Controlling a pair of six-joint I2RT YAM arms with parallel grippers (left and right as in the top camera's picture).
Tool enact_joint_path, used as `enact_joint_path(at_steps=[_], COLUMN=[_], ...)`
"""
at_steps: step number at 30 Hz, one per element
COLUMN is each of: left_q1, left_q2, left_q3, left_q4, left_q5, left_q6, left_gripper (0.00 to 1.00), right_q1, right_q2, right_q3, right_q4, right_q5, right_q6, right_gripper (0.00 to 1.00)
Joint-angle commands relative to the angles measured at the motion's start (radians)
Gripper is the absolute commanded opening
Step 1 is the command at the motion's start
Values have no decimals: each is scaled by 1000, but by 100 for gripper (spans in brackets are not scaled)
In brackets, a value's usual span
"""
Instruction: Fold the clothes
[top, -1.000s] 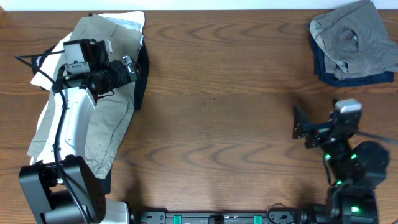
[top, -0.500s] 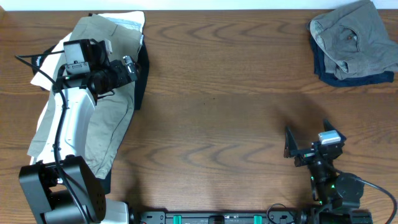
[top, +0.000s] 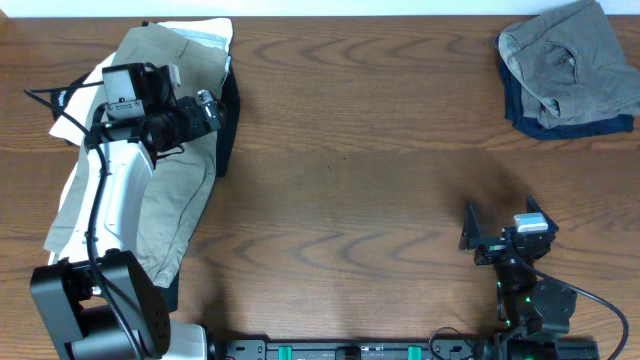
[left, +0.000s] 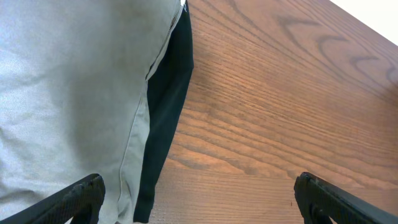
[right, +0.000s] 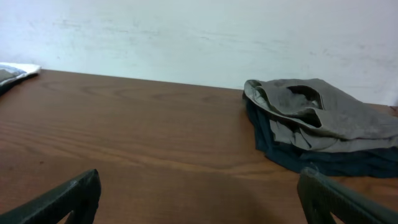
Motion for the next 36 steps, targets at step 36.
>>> enact_joint_path(at_steps=[36], left_q1=[-31], left_q2=[-234], left_q3=[-32], left_q4=[-22], left_q5=[-28], left_q6=[128], left_gripper=[98], right_q1=[10], right_q2=[-9], right_q3=[-7], right_q4=[0], right_q5=[18], right_q6=[-8], right_gripper=[99])
